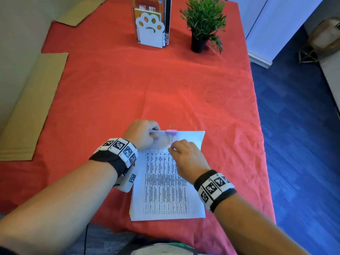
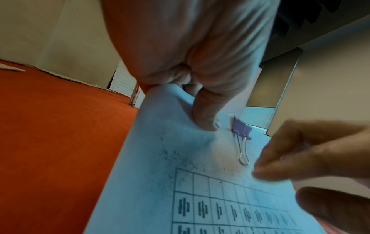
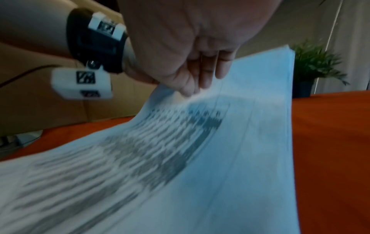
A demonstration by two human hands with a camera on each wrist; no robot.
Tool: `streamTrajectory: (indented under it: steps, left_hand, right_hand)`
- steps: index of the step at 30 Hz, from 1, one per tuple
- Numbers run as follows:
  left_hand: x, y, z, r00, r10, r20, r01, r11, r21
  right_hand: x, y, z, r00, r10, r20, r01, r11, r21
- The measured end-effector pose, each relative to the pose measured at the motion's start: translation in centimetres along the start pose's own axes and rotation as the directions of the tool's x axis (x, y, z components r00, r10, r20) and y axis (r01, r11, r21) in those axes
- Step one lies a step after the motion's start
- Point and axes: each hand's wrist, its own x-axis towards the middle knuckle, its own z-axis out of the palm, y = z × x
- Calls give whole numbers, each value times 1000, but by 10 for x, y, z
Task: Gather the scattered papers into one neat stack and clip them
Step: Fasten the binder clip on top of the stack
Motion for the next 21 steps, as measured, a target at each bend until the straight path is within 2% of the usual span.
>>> streamTrajectory:
  steps: [4, 6, 10, 12, 14, 15, 16, 17, 18, 19, 21]
  left_hand:
    - [-7, 5, 0, 997, 68, -37, -67, 998, 22]
    - [-14, 12, 0, 988, 126, -84, -123, 992, 41]
    - [-30, 25, -2, 957, 227, -180, -212, 972, 97]
    - [-31, 26, -10, 964, 177, -197, -167, 984, 68]
    - [-26, 22, -24, 971, 104, -213, -117, 992, -52]
    - [-22, 20, -32, 976, 76, -205, -102, 987, -122]
    - [-19, 19, -42, 979, 59, -193, -91, 983, -160]
    - [-15, 18, -53, 980, 55, -191, -89, 981, -173]
    - [-11, 19, -64, 979, 47, -200, -84, 981, -177]
    - [-7, 19, -74, 977, 28, -214, -69, 979, -190]
    - [1, 17, -94, 968, -37, -246, -25, 969, -246]
  right_hand:
    - [4, 1, -19, 986, 147, -80, -146, 989, 13]
    - [14, 4, -30, 985, 169, -45, -171, 985, -22]
    - [28, 9, -51, 976, 204, 80, -206, 978, 15]
    - [25, 12, -60, 965, 258, -42, -259, 965, -26]
    - [19, 17, -68, 910, 360, -208, -360, 932, 41]
    - [15, 21, -70, 872, 429, -237, -386, 899, 207]
    - [12, 27, -70, 837, 505, -209, -380, 812, 442]
    - [8, 31, -72, 810, 575, -119, -370, 657, 658]
    - [3, 36, -72, 790, 613, 0, -387, 498, 776]
    - [-1, 38, -73, 773, 626, 104, -435, 403, 805]
    - [-12, 40, -72, 756, 626, 194, -517, 388, 763]
